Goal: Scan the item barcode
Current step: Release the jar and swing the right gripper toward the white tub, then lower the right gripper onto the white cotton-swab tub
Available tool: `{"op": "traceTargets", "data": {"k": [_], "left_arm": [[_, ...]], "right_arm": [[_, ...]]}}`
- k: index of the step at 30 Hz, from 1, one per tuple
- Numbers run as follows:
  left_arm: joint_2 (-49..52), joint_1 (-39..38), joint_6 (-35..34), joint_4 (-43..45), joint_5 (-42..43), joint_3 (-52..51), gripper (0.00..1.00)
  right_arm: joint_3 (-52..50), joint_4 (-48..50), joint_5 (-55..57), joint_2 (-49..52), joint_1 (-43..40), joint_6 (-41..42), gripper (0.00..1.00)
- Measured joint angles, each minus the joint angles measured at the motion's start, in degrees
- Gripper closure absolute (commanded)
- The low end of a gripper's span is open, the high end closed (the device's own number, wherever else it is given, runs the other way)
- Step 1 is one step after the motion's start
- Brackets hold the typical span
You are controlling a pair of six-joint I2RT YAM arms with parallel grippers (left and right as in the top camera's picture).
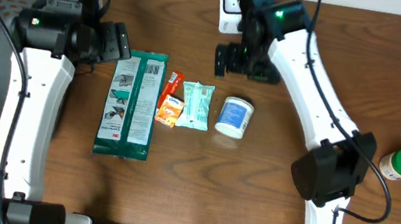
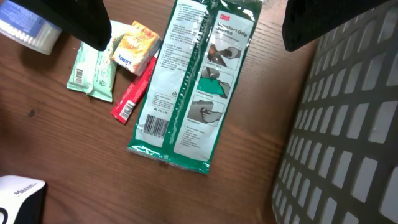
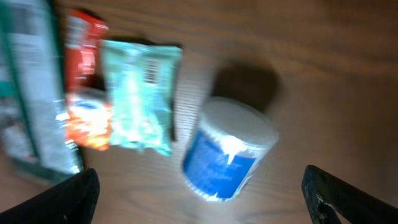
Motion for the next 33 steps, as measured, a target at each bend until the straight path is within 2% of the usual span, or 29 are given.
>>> {"op": "traceTargets", "data": {"k": [7, 18, 33], "left_arm": [[0.0, 0.0, 0.0, 0.0, 0.0, 0.0, 0.12], [0.0, 0.0, 0.0, 0.0, 0.0, 0.0, 0.12], [0.0, 0.0, 0.0, 0.0, 0.0, 0.0, 0.12]], "right_arm": [[-10.7, 2.3, 1.0, 0.0, -0.2, 4.1, 0.01], [-23.5, 14.3, 1.0, 0.0, -0.2, 7.8, 0.01], [-25.4, 15.4, -0.4, 0.0, -1.6, 6.0, 0.01]]}}
